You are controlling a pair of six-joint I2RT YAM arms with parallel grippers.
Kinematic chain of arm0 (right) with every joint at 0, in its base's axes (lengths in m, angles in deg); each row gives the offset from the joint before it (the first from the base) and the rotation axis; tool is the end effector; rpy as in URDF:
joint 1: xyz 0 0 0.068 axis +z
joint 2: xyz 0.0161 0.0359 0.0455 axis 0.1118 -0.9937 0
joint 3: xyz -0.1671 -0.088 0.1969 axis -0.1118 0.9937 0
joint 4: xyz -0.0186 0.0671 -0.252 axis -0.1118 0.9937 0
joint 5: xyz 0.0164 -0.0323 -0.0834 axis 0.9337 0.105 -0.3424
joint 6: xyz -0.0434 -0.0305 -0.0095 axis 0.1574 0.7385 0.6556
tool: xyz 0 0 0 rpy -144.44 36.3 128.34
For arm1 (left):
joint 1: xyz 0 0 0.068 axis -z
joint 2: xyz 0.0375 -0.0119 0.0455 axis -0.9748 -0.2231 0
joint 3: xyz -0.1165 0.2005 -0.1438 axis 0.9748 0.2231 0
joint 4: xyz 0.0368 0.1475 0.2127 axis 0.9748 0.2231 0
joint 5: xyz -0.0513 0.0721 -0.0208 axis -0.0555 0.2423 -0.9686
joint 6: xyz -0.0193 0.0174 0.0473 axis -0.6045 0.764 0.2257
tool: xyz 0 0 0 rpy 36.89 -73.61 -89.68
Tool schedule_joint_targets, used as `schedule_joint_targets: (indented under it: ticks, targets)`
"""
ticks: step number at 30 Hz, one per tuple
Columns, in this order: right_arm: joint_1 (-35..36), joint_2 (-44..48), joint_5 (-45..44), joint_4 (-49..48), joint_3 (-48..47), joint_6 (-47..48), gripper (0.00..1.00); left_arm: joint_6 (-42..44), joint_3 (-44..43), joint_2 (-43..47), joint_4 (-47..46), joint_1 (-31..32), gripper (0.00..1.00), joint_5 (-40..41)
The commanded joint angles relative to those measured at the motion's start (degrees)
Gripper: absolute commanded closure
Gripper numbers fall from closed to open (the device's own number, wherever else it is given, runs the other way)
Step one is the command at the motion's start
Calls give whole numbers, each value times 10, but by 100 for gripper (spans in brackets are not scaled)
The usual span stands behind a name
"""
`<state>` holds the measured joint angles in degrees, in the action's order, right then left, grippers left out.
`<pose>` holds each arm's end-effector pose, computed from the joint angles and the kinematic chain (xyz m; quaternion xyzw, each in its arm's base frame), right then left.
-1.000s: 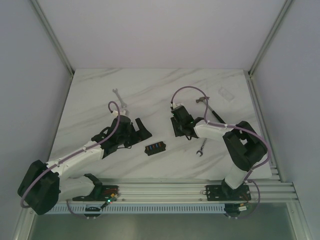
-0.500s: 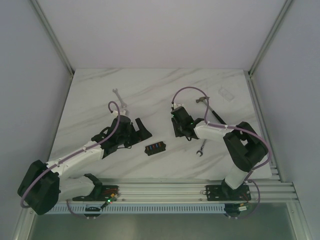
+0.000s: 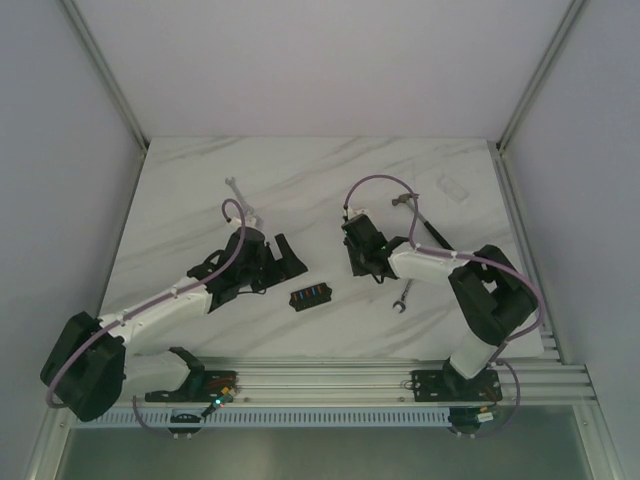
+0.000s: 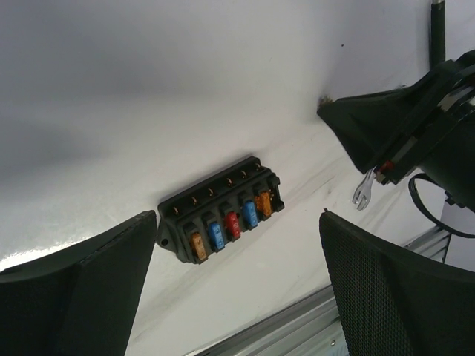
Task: Snap on the fuse box
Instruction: Pick up the fuse from the center of the board.
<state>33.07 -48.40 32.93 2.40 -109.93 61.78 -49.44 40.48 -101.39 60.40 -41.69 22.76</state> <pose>0.2638 0.2071 0.1616 -0.1474 0.9255 0.0642 0.3429 0.2018 -0.1451 0.2099 -0.1312 0.8838 -0.3250 0.3099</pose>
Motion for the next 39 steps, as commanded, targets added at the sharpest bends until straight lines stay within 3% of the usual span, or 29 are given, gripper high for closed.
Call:
schedule_joint_targets:
  ticks: [1, 9, 18, 39]
  targets:
    - [7, 27, 21, 47, 16, 13, 78, 26, -38, -20, -27, 1, 2, -15]
    - [15, 124, 85, 24, 21, 58, 79, 40, -80, -54, -50, 0, 12, -53]
    - [40, 219, 163, -26, 41, 106, 79, 12, -94, -61, -95, 5, 35, -100]
    - [69, 294, 200, -104, 84, 101, 80, -67, -72, -66, -164, 58, 49, -54]
